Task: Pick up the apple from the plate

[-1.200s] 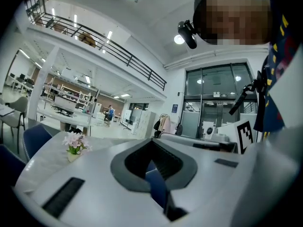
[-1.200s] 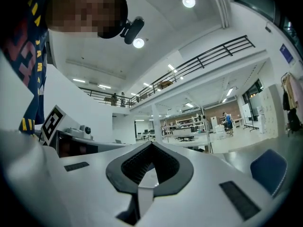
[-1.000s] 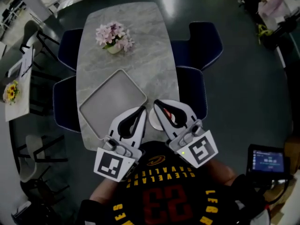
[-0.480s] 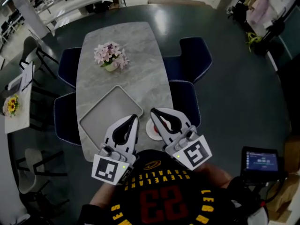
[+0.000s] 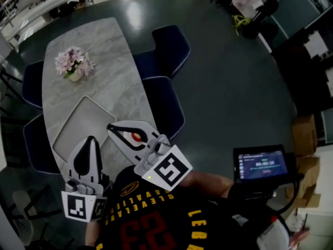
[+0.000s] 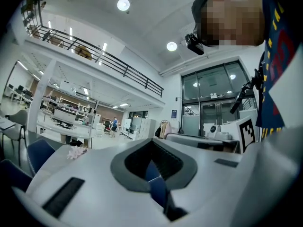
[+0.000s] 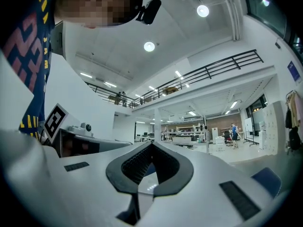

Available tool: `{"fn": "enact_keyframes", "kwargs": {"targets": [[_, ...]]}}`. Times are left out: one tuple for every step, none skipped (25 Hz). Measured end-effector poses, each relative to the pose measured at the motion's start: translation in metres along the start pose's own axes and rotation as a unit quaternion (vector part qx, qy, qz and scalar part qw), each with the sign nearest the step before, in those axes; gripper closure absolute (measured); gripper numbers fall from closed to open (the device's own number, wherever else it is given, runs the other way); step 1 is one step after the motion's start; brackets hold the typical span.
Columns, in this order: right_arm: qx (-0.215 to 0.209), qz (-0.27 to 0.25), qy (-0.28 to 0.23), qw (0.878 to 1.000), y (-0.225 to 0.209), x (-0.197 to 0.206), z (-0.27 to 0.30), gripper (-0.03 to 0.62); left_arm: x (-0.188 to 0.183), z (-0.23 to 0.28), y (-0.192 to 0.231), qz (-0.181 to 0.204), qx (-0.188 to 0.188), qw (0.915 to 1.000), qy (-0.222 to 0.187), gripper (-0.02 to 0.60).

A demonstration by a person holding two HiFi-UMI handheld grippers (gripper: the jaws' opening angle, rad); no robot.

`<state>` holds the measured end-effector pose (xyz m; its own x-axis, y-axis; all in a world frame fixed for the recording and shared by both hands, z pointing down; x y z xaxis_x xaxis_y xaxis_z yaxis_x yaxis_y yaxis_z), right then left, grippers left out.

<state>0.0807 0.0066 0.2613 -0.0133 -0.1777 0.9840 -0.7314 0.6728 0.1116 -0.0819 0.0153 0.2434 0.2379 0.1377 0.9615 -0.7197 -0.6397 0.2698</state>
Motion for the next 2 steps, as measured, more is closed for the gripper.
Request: {"fn": "enact_keyframes", "kwargs": {"targets": [[-0.007,0.007,-0.001,1.000,0.0062,0.0005,0.0008,0.588,0.0007,-0.0059,-0.0001,0.002,-0.009,1.0000,0.000,0.581],[-0.014,0.014,-0.001,1.000,0.0122,0.0008,0.0010,0.588,0.0019,-0.0119,-0.0003,0.004,-0.018,0.9998,0.001,0.581]]}}
Point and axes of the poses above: the fingertips, and each gripper's own axes: z forward along the fingers, y to its left, x out of its underside, the point moved 9 cm from there along -z, backward along the fingers, and after that the axes turned 6 degrees about -z, right-handed, at the moved point
